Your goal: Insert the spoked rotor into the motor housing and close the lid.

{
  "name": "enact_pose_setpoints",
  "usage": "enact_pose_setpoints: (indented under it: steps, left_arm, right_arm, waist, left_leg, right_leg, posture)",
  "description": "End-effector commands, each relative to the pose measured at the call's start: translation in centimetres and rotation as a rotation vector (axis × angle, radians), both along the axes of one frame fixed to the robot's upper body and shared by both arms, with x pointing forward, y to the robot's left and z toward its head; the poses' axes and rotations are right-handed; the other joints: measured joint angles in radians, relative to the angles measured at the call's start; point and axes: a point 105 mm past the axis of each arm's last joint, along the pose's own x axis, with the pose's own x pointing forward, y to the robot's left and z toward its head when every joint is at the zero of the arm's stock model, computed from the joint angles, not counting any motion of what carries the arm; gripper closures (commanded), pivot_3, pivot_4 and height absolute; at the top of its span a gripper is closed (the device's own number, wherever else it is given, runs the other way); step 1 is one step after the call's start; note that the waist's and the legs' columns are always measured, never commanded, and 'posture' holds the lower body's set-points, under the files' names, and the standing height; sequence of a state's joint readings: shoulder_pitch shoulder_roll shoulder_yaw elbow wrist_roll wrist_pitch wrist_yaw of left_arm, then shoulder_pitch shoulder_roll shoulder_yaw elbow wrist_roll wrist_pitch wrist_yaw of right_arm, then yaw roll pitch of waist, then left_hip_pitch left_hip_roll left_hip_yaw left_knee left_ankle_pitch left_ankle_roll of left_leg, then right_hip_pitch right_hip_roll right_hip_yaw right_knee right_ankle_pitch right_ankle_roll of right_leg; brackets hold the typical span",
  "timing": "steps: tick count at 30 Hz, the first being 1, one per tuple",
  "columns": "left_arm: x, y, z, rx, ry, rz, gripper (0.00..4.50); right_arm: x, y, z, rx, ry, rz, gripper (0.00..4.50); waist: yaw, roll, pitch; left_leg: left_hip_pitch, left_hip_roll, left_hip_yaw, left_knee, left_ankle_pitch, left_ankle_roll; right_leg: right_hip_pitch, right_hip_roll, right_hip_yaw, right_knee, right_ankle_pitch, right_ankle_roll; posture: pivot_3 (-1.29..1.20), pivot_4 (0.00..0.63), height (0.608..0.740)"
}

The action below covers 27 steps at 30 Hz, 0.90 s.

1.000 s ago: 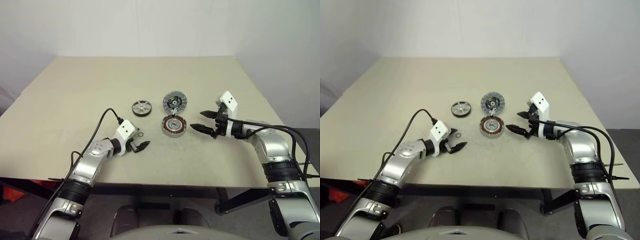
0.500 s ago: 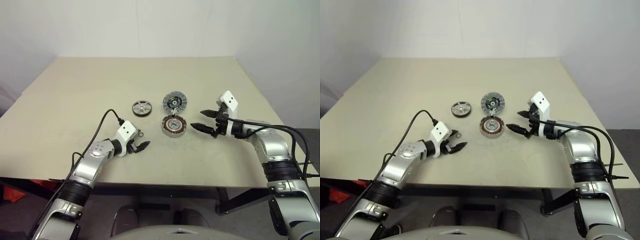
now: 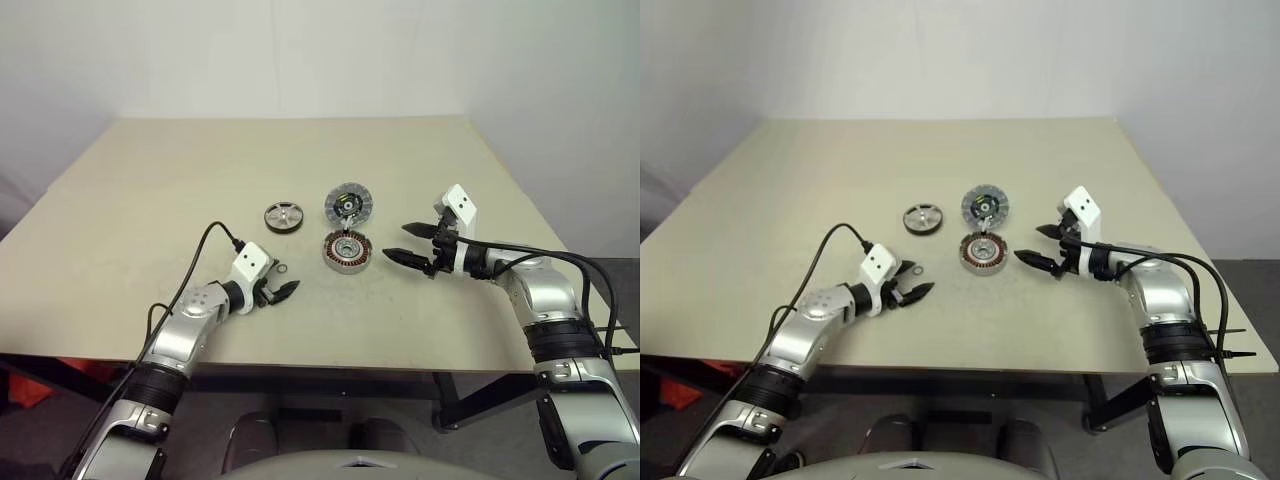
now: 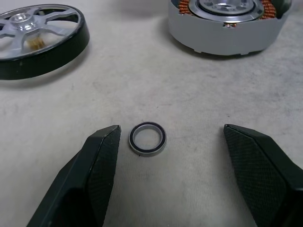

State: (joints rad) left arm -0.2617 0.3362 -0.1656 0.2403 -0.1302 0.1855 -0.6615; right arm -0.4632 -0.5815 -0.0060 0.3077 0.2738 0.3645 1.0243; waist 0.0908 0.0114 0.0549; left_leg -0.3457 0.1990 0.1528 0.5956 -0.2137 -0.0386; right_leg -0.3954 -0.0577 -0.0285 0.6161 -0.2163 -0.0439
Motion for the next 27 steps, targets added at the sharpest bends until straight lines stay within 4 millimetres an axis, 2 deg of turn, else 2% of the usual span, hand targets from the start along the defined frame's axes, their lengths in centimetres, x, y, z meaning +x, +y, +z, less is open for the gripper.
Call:
enact_pose_setpoints:
  steps: [1, 14, 24, 27]
  left_arm:
    - [0.5, 2.3, -1.5, 0.052, 0.012, 0.108, 0.87]
    - [1.1, 3.8, -1.6, 0.094, -0.044, 0.155, 0.87]
    - [1.0, 3.6, -1.5, 0.092, -0.028, 0.141, 0.87]
    - [0.8, 3.4, -1.6, 0.091, -0.017, 0.132, 1.37]
  right_arm:
    - [0.5, 0.2, 1.4, 0.002, -0.060, 0.019, 0.00]
    - [0.6, 0.0, 0.8, 0.003, -0.057, 0.021, 0.00]
    - [0.6, 0.1, 0.8, 0.003, -0.060, 0.025, 0.00]
    - [0.7, 0.3, 1.1, 0.005, -0.064, 0.026, 0.00]
  waist:
    - [0.000, 0.000, 0.000]
    - [-0.004, 0.000, 0.000]
    - [-0.014, 0.000, 0.000]
    - [-0.015, 0.000, 0.000]
  left_leg:
    - [0.000, 0.000, 0.000, 0.000, 0.000, 0.000]
    - [0.001, 0.001, -0.001, -0.001, 0.000, 0.000]
    - [0.001, 0.003, -0.001, -0.001, 0.000, 0.000]
    - [0.001, 0.003, -0.001, -0.001, 0.000, 0.000]
  right_leg:
    - [0.000, 0.000, 0.000, 0.000, 0.000, 0.000]
    - [0.000, 0.000, -0.004, -0.010, 0.000, 0.001]
    - [-0.001, 0.000, -0.006, -0.010, 0.000, 0.001]
    - [-0.001, 0.000, -0.006, -0.010, 0.000, 0.001]
  posture:
    - [0.00, 0.000, 0.740]
    - [0.00, 0.000, 0.740]
    - [0.00, 0.000, 0.740]
    - [0.00, 0.000, 0.740]
